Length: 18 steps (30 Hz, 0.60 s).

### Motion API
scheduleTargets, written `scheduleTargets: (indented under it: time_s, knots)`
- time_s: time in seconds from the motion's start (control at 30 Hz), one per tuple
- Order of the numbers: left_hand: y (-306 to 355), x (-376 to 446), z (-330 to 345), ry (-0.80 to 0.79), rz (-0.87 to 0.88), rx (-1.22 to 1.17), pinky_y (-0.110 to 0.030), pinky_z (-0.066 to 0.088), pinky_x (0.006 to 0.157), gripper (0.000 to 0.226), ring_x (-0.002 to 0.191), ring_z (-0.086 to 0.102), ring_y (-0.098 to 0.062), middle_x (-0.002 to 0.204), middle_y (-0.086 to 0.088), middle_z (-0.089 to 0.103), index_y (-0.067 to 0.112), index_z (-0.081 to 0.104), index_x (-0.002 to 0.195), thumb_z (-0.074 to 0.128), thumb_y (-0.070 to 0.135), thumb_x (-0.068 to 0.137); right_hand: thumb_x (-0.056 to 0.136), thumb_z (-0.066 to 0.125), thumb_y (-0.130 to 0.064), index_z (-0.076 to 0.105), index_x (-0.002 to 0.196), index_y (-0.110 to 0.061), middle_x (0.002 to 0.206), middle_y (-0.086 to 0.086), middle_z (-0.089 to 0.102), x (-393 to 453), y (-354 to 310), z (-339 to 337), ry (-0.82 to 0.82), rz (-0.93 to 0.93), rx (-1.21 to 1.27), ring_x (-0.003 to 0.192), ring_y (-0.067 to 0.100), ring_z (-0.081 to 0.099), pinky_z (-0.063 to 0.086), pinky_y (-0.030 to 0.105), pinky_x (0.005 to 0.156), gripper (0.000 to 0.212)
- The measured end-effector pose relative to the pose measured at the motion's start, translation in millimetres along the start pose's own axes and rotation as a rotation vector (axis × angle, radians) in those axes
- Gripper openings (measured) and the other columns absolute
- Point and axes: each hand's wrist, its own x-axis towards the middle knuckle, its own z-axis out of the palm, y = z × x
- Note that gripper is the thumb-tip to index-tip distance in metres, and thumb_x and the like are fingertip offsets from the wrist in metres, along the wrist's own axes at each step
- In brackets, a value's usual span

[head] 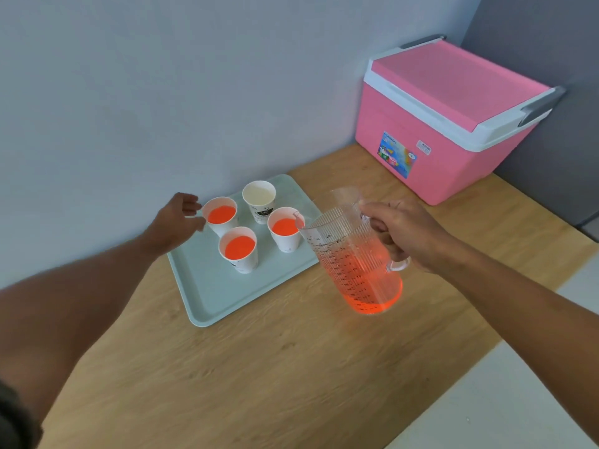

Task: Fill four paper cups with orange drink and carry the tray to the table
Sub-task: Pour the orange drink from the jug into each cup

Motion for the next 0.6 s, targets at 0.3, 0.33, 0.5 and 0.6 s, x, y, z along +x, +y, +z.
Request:
scheduleTargets:
  time_s: [0.3, 0.33, 0.5, 0.6]
  knots:
    - [84.7, 38.5, 12.7, -0.208, 0.292, 0.497, -0.036, 0.034, 0.112, 0.097, 0.14, 0.04, -0.026, 0.153, -0.007, 0.043, 0.015, 0.033, 0.151, 0.088, 0.025, 0.072, 0.104, 0.06, -0.034, 0.035, 0.045, -0.026, 0.046, -0.008, 0.025, -5.2, 11.1, -19.4, 0.004, -0.013, -0.027, 0.04, 0.012, 0.016, 0.017, 0.021, 0.044, 0.064]
    - [90.4, 43.4, 19.4, -0.264, 0.284, 0.544, -0.038, 0.034, 0.114, 0.104, 0.142, 0.037, -0.026, 0.156, -0.007, 0.039, 0.017, 0.029, 0.153, 0.09, 0.028, 0.069, 0.104, 0.06, -0.033, 0.034, 0.048, -0.027, 0.047, -0.008, 0.025, -6.3, 12.7, -22.0, 0.012, -0.008, -0.025, 0.04, 0.012, 0.016, 0.016, 0.021, 0.045, 0.062]
    - [96.9, 58.0, 50.0, -0.342, 0.268, 0.601, -0.04, 0.036, 0.109, 0.111, 0.138, 0.042, -0.029, 0.153, -0.006, 0.043, 0.02, 0.031, 0.152, 0.095, 0.03, 0.061, 0.104, 0.06, -0.031, 0.032, 0.055, -0.024, 0.051, -0.005, 0.023, -8.8, 22.6, -35.1, 0.042, 0.024, -0.029, 0.043, 0.014, 0.014, 0.015, 0.024, 0.047, 0.056]
    - [91.8, 60.8, 61.9, -0.29, 0.289, 0.529, -0.034, 0.04, 0.093, 0.088, 0.122, 0.053, -0.029, 0.134, -0.006, 0.058, 0.021, 0.047, 0.138, 0.094, 0.03, 0.064, 0.104, 0.06, -0.031, 0.032, 0.055, -0.024, 0.052, -0.004, 0.022, -9.9, 27.0, -40.7, 0.048, 0.035, -0.028, 0.044, 0.014, 0.014, 0.016, 0.022, 0.045, 0.057]
